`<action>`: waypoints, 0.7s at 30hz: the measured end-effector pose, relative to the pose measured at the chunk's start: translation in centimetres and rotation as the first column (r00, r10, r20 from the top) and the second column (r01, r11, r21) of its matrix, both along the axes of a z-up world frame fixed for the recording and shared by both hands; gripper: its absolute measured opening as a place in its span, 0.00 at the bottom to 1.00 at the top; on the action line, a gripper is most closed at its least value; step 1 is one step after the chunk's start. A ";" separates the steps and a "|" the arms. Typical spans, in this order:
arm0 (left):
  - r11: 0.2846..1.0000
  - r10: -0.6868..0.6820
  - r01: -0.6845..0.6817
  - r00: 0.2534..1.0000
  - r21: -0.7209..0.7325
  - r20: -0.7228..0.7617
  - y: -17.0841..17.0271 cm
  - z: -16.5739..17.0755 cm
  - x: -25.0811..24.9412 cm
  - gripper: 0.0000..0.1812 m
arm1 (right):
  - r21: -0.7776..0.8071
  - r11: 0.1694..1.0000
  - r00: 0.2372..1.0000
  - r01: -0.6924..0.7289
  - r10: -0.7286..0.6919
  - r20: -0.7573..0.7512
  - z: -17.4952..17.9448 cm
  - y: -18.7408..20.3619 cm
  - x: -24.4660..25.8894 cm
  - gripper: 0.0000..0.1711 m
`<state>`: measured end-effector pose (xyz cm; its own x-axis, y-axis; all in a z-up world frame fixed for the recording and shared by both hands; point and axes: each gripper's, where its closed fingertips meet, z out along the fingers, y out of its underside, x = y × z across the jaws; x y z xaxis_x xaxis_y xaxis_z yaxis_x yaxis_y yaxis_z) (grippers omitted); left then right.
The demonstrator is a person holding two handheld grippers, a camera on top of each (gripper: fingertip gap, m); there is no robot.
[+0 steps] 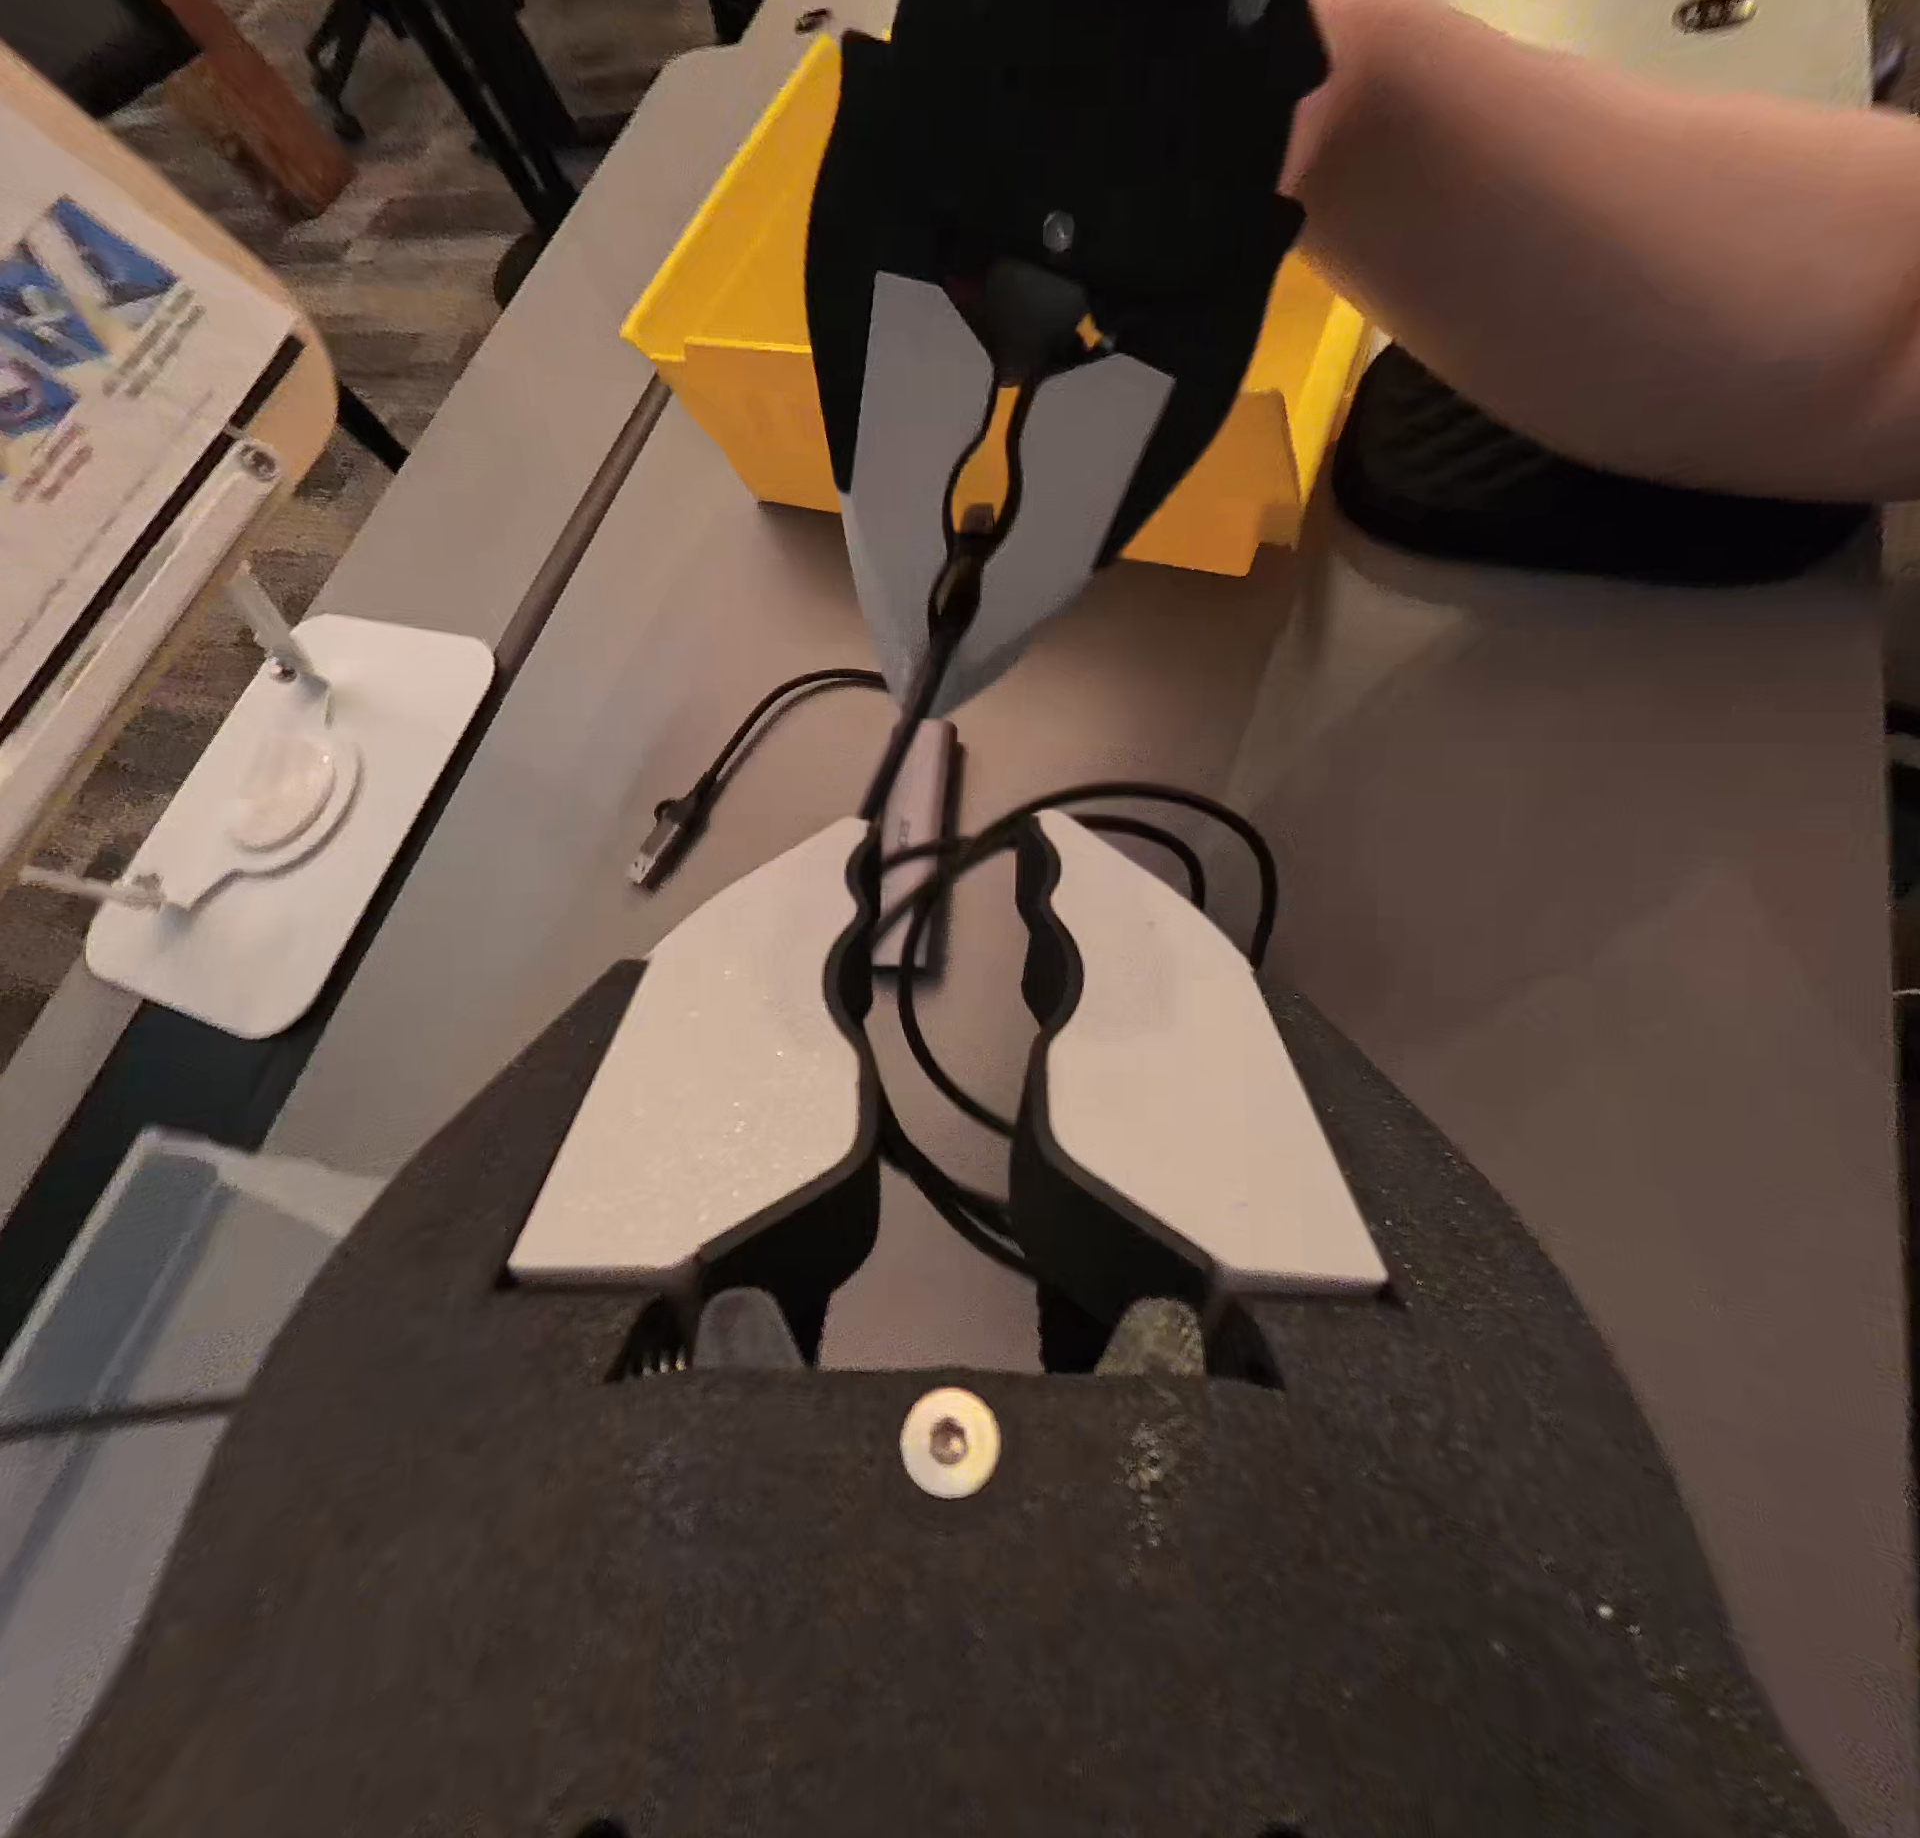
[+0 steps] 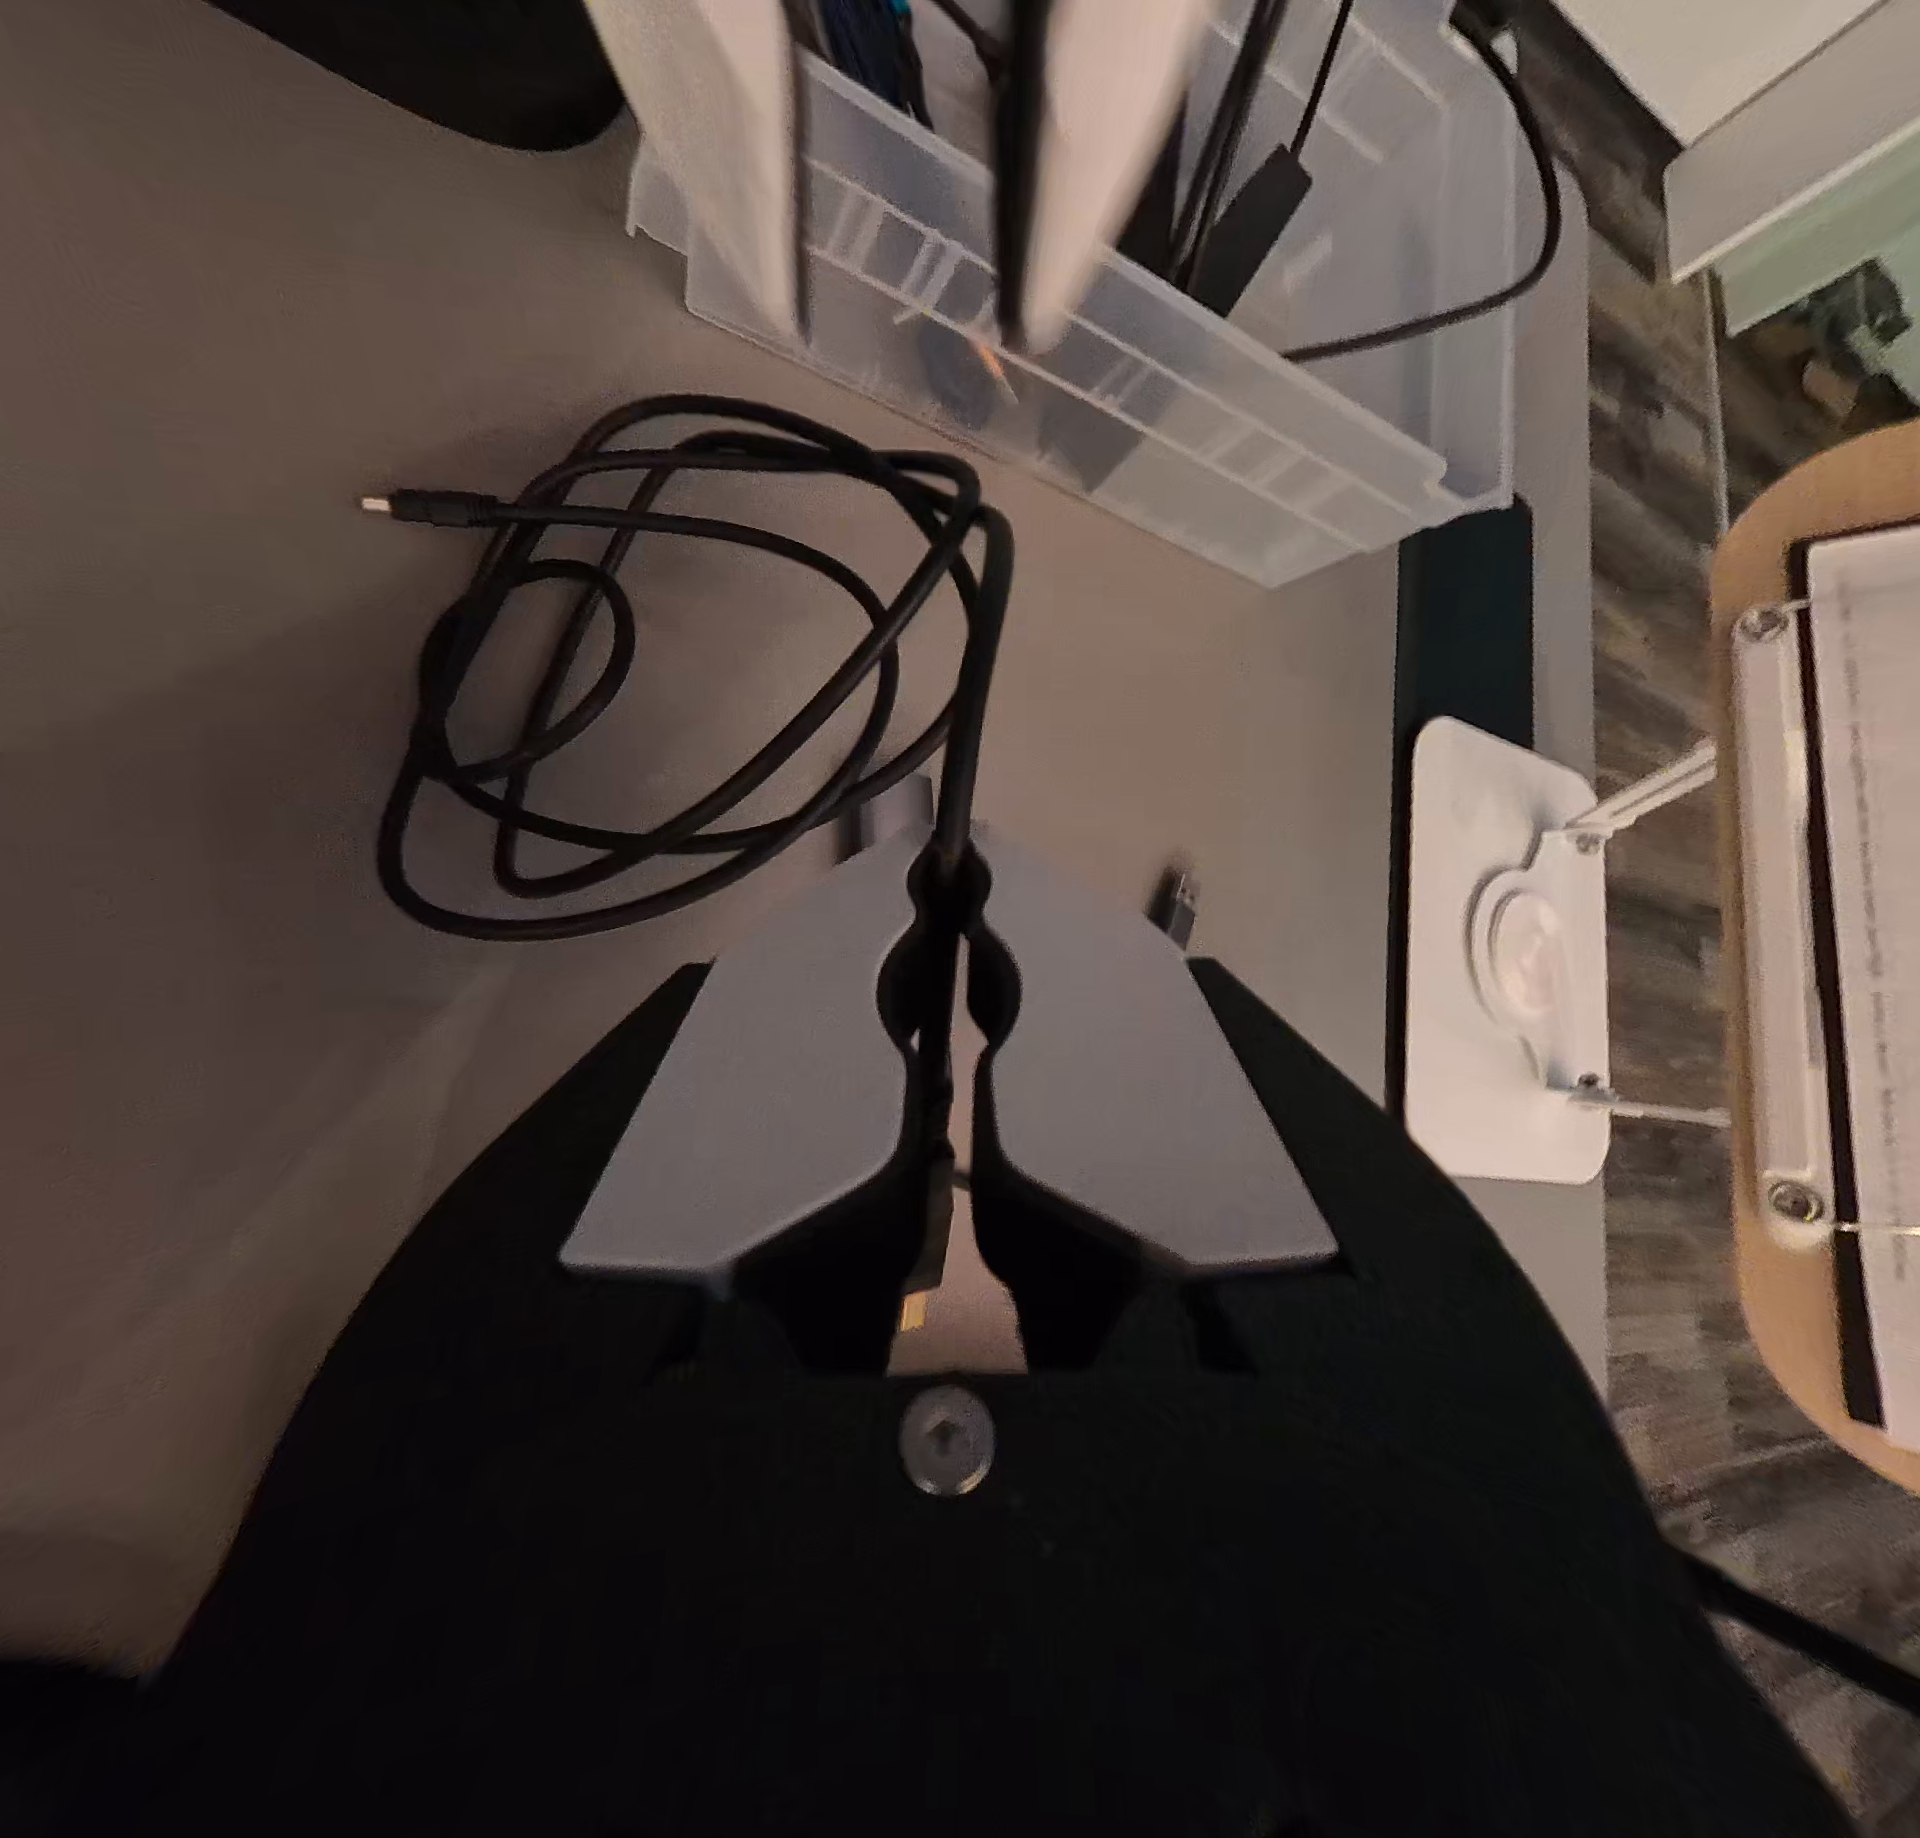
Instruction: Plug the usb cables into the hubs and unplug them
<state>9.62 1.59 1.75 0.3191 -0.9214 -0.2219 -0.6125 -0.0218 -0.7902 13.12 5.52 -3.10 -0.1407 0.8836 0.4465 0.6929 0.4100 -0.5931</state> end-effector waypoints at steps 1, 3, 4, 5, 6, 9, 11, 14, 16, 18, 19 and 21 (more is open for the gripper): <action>1.000 -0.013 0.013 0.999 0.002 -0.033 0.7 -0.5 0.8 0.13 | 0.012 1.000 1.000 -0.014 0.014 -0.003 0.1 -0.2 -0.1 0.00; 0.999 -0.036 0.033 0.994 -0.023 -0.104 1.8 -1.7 2.0 0.13 | 0.040 0.999 1.000 -0.025 0.025 -0.007 0.4 -0.4 -0.3 0.00; 0.997 -0.062 0.056 0.989 -0.044 -0.132 2.0 -2.3 2.5 0.13 | 0.055 0.998 1.000 -0.023 0.023 -0.010 0.6 -0.4 -0.3 0.00; 0.996 -0.080 0.073 0.985 -0.054 -0.154 2.2 -2.7 2.9 0.13 | 0.064 0.998 1.000 -0.018 0.019 -0.011 0.7 -0.3 -0.2 0.00; 0.995 -0.090 0.081 0.981 -0.053 -0.175 2.4 -3.0 3.1 0.12 | 0.067 0.998 1.000 -0.012 0.013 -0.007 0.7 -0.2 0.0 0.00; 0.995 -0.097 0.095 0.975 -0.021 -0.201 2.8 -3.2 3.6 0.02 | 0.080 0.997 1.000 0.010 -0.010 -0.002 0.8 0.4 0.4 0.00; 0.997 -0.082 0.081 0.980 -0.015 -0.183 3.1 -3.1 3.7 0.02 | 0.066 0.998 0.999 0.024 -0.023 -0.028 1.0 0.8 0.4 0.00; 1.000 0.013 -0.014 0.993 -0.004 -0.118 4.2 -2.5 3.1 0.02 | 0.040 0.998 0.991 0.050 -0.045 -0.128 2.3 1.2 0.1 0.11; 0.996 0.091 -0.091 0.995 -0.010 -0.039 5.1 -1.8 2.4 0.02 | 0.017 0.998 0.974 0.062 -0.057 -0.219 4.0 1.3 0.1 0.15; 0.983 0.181 -0.179 0.982 -0.027 0.050 6.0 -1.2 1.5 0.02 | 0.003 0.992 0.933 0.126 -0.117 -0.341 6.5 2.2 0.5 0.15; 0.976 0.219 -0.216 0.971 -0.034 0.094 6.3 -0.8 1.0 0.02 | -0.034 0.984 0.895 0.175 -0.173 -0.411 8.0 2.8 0.8 0.15; 0.953 0.301 -0.299 0.940 -0.040 0.162 7.0 -0.2 -0.1 0.02 | -0.237 0.947 0.797 0.219 -0.313 -0.516 10.4 3.4 1.4 0.11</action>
